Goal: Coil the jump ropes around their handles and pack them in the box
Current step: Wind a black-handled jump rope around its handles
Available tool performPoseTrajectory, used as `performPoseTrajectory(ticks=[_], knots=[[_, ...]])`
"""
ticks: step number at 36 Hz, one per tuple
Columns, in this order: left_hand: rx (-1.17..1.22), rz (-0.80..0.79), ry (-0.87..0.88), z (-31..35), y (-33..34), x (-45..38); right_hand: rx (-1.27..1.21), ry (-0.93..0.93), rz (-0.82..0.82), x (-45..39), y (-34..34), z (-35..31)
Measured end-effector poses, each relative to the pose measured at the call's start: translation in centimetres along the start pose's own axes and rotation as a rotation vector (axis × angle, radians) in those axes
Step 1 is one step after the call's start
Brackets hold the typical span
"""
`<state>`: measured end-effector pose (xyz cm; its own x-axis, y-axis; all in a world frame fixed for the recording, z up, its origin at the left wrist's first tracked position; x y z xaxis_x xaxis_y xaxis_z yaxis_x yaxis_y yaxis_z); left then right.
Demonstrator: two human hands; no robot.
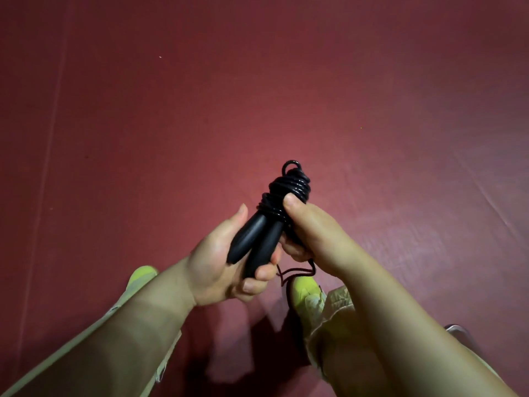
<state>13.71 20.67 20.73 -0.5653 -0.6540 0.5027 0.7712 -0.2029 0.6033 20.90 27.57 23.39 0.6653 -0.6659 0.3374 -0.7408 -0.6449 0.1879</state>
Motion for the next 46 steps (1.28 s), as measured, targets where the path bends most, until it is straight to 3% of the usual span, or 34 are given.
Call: performPoseTrajectory(ticks=[9,12,17,31,40,42,46], knots=[[-0.601,0.632,0.057,1.0,-4.6,0.2,0.444,0.186,0.268,-0.3,-1.7,1.8],[-0.728,0.731,0.065,1.4,-5.9,0.3,0.579,0.202,0.349,-0.4,-1.7,1.9],[-0.940,0.839,0.083,2.8,-5.7,1.1,0.540,0.214,0.352,-0.4,-1.2,1.8],[-1.060,0.851,0.066,2.8,-6.1,0.9,0.538,0.197,0.335,-0.3,-1.3,2.1],[-1.244,0.910,0.009,3.8,-4.8,1.1,0.204,0.287,0.363,-0.5,-1.3,3.0],[-1.148,0.869,0.034,3.9,-4.8,1.0,0.182,0.265,0.364,-0.5,-1.4,2.6],[-0.671,0.641,0.121,3.1,-3.9,0.8,0.209,0.132,0.395,-0.4,-2.1,1.5]])
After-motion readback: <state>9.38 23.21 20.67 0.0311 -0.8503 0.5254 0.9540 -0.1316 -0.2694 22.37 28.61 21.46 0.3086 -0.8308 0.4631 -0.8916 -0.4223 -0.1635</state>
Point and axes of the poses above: each hand's wrist, its own x-axis away from the middle knuckle, its own y-axis out of the palm, z = x × y, the point moved 7 cm from there along -x, towards the middle knuckle, and after that the axes turned 7 degrees about -x, right-handed, at the moved point
